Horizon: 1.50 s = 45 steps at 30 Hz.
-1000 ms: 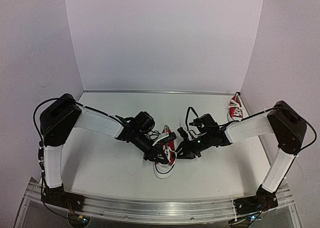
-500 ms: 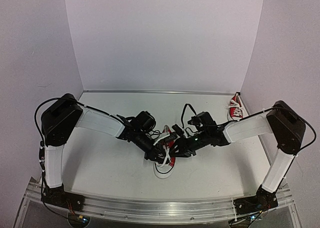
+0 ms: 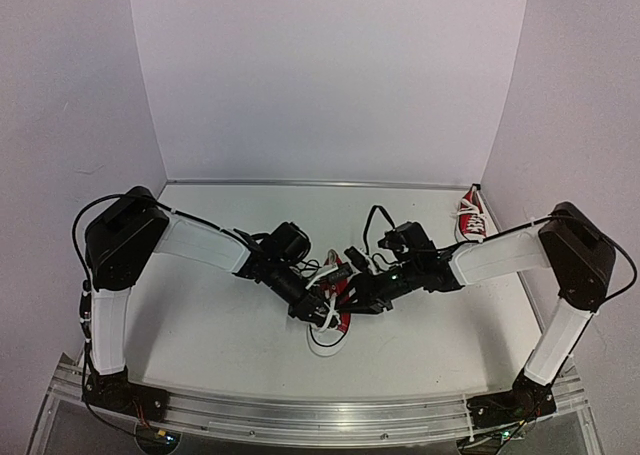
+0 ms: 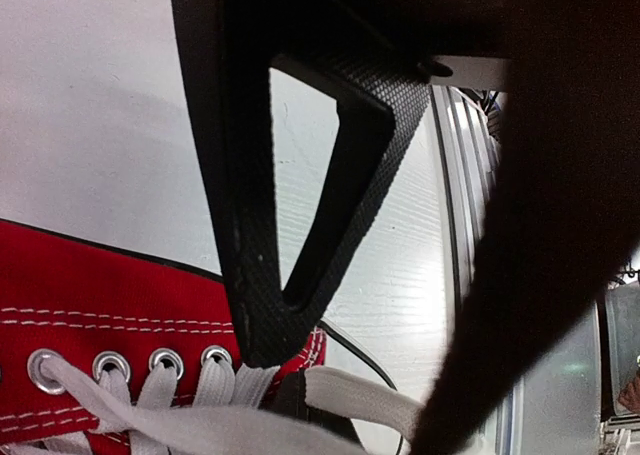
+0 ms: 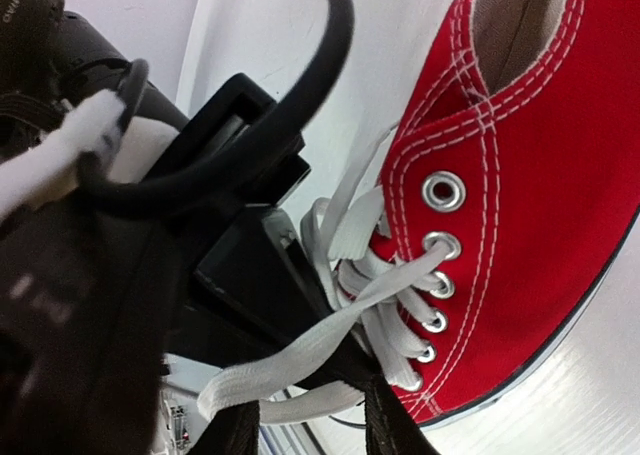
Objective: Tie the shoes
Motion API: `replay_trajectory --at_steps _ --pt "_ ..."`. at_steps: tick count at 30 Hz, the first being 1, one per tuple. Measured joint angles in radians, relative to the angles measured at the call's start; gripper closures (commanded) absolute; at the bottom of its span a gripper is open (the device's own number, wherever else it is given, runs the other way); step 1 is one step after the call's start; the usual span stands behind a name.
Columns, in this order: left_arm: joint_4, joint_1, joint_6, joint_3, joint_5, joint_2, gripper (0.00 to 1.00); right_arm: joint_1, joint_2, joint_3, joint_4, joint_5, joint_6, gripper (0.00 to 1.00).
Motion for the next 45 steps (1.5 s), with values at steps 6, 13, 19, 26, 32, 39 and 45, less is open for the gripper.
replay_trajectory --at_steps 6,13,19,26,32,39,45 --pt "-0.018 0.001 0.007 0.019 0.011 0.011 1.00 0.001 -0.013 0.008 0.001 0.002 0.004 0.59" --pt "-0.026 0.001 0.020 0.019 0.011 0.011 1.00 0.010 0.002 0.062 0.003 0.010 0.015 0.56" --pt "-0.015 0.002 0.006 0.019 0.019 0.011 1.00 0.010 0.004 0.068 0.001 0.006 0.018 0.55" --pt "0.013 0.011 -0.032 0.017 0.050 0.011 1.00 0.010 -0.011 0.042 -0.004 -0.001 0.001 0.47" --pt "0.019 0.017 -0.032 0.017 0.076 0.011 1.00 0.011 -0.057 0.023 -0.061 -0.001 -0.061 0.52" --pt "0.018 0.018 -0.023 0.017 0.094 0.011 1.00 0.011 -0.067 0.025 -0.104 -0.001 -0.129 0.55" --pt "0.017 0.018 -0.021 0.017 0.106 0.011 1.00 0.010 -0.038 0.064 -0.131 0.001 -0.165 0.60"
